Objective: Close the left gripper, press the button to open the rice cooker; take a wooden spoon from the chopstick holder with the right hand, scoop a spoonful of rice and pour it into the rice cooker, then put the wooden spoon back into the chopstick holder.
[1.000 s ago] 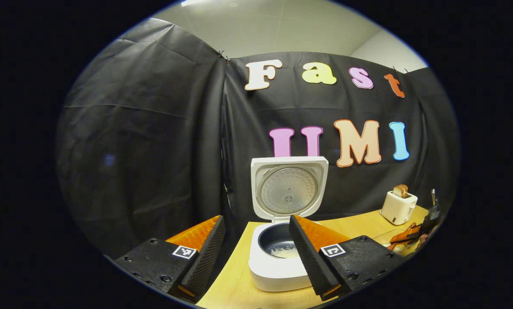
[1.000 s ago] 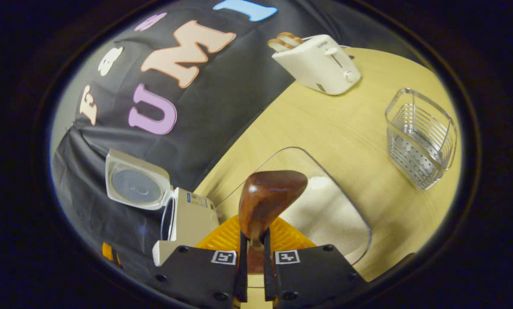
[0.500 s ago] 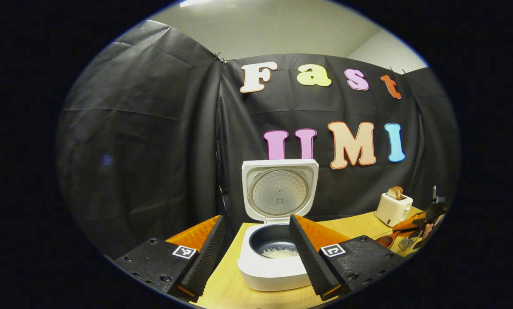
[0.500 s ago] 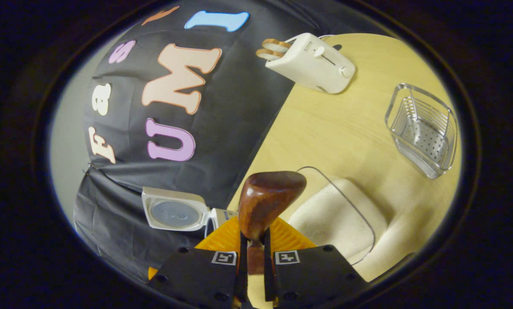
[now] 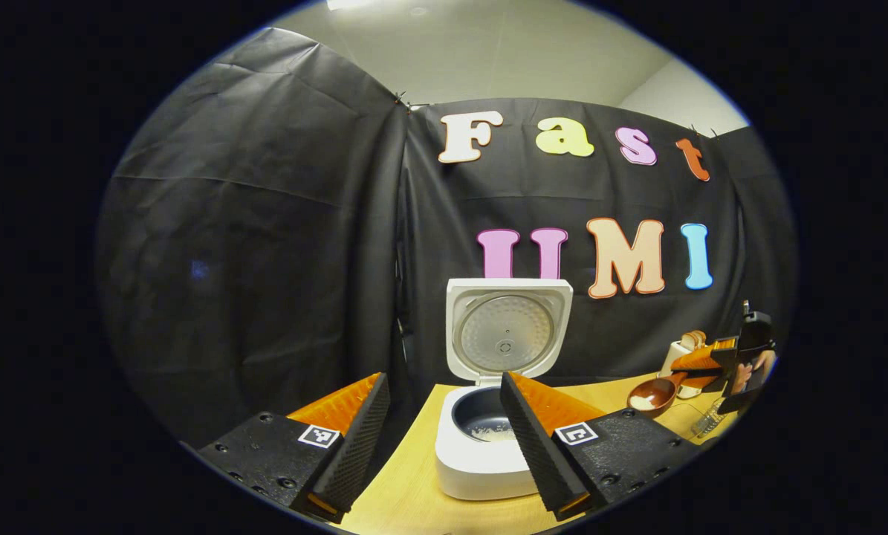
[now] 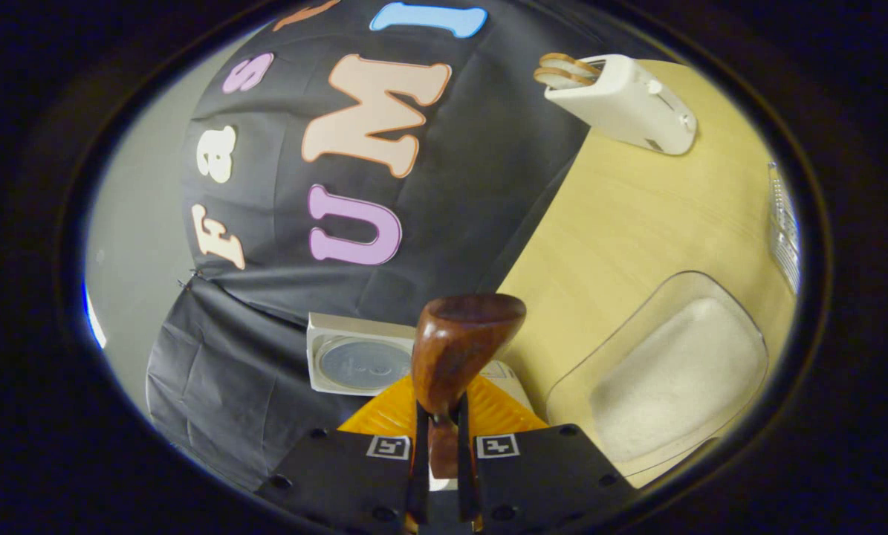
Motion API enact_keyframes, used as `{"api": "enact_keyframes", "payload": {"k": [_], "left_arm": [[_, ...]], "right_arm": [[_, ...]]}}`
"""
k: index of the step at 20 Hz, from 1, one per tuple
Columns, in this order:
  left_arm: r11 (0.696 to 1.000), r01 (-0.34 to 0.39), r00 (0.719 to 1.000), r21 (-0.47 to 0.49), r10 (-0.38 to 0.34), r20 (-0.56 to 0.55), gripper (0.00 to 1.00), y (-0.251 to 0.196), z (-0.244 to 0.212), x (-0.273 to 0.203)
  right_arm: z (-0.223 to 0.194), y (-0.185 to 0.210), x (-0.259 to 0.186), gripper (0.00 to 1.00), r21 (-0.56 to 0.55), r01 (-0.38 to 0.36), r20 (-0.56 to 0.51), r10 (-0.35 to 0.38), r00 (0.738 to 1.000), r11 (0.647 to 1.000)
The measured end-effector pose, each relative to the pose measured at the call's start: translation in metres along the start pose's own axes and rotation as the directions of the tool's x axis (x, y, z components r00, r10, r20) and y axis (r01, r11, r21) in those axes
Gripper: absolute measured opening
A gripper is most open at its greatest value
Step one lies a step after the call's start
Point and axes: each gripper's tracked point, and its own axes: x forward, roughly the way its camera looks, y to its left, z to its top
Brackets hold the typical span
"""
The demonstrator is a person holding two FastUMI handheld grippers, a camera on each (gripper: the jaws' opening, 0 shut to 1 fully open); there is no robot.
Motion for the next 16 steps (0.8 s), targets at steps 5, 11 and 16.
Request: {"api": "enact_keyframes", "payload": {"k": [5, 11, 16], "left_arm": [[0.999, -0.034, 0.999, -0.018, 0.034, -0.008, 0.92, 0.025, -0.005, -0.004], [0.998, -0.058, 0.998, -0.024, 0.058, -0.019, 0.89, 0.053, -0.012, -0.007], [0.997, -0.075, 0.997, -0.025, 0.074, -0.030, 0.89, 0.077, -0.016, -0.010]], "right_arm": [[-0.020, 0.038, 0.037, 0.18, -0.041, -0.028, -0.016, 0.027, 0.999, 0.999], [-0.059, 0.062, 0.088, 0.19, -0.113, -0.026, -0.040, 0.021, 0.999, 0.993], [-0.092, 0.070, 0.128, 0.18, -0.194, -0.002, -0.047, -0.007, 0.999, 0.981]]}}
